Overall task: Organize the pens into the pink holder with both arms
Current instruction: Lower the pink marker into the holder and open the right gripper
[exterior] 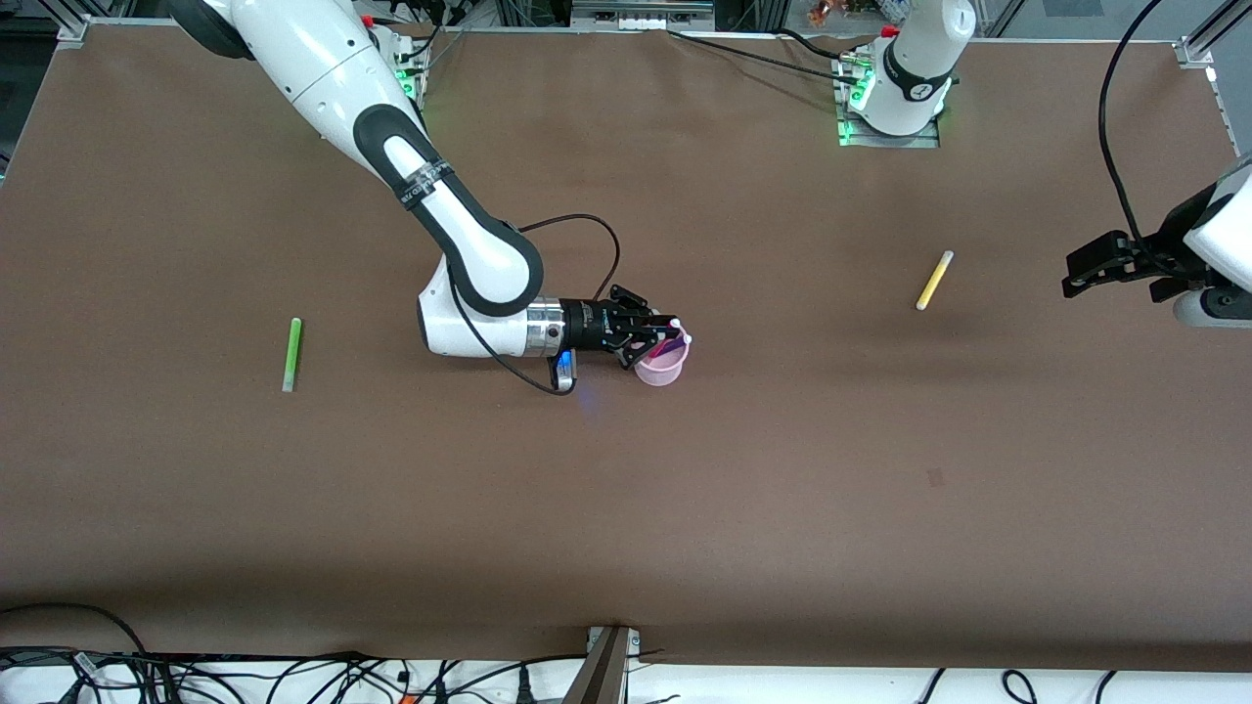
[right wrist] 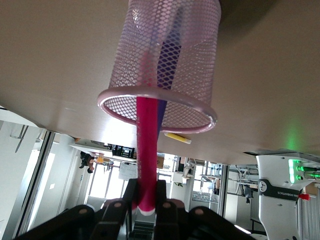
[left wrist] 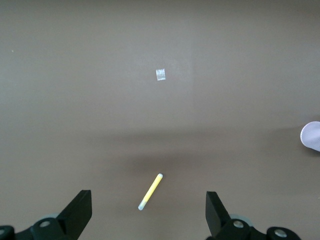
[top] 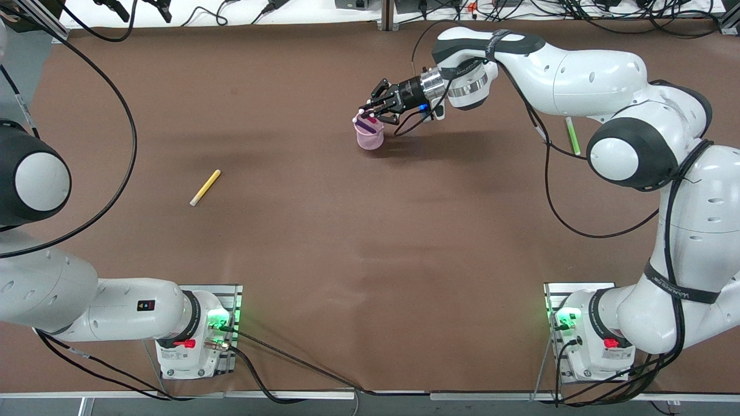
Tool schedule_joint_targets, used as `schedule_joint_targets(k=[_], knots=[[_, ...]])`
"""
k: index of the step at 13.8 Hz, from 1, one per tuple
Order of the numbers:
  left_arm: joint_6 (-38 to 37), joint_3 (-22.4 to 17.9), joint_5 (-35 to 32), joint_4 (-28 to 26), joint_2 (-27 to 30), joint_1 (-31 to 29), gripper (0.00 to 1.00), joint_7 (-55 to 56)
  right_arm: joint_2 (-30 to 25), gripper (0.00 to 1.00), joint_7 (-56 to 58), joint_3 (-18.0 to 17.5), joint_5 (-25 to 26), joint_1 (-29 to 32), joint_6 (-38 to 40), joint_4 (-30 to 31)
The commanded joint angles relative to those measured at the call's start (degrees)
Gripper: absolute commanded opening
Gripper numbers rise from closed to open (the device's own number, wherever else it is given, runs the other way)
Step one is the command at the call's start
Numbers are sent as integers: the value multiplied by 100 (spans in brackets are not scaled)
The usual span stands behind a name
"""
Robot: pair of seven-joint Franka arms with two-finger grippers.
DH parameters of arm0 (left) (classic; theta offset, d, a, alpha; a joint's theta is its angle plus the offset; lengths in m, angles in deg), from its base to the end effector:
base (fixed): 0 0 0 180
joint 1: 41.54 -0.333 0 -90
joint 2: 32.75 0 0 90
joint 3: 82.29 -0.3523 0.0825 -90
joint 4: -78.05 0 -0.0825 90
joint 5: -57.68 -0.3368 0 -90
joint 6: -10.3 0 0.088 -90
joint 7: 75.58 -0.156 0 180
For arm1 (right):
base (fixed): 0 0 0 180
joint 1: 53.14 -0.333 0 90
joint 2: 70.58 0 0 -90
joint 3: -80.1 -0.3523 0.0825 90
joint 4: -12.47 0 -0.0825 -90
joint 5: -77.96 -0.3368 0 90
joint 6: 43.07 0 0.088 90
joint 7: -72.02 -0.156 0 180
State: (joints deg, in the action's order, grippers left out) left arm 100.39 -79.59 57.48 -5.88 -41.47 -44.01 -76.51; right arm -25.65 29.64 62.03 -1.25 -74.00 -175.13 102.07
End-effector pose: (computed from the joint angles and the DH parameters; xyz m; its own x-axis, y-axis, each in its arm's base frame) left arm 0.5561 0.0003 0.5759 0.9988 -0.0200 -0.0444 -0.0198 -0.9998 0.0044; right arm 0.5571 0.4645 0.2528 0.2460 -0.3458 -0.9055 -0.9595 -0.2193 -0.1770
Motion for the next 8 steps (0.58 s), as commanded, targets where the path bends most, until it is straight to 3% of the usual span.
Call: schedule_joint_targets(k=[1, 3, 5, 8], knots=[[-52, 37, -156, 123, -139, -16, 100, -4, 147, 30, 143, -30, 90, 11, 5, -189], [-52, 46, -156, 123, -130, -8, 100, -4, 138, 57, 187, -30, 90, 11, 5, -189], [-52, 37, -156, 132, -130, -16, 100, 5, 121, 73, 178, -30, 99, 11, 5, -215], [-52, 46, -156, 115, -130, -8, 100, 14, 33, 79, 161, -12, 247, 29, 31, -338]])
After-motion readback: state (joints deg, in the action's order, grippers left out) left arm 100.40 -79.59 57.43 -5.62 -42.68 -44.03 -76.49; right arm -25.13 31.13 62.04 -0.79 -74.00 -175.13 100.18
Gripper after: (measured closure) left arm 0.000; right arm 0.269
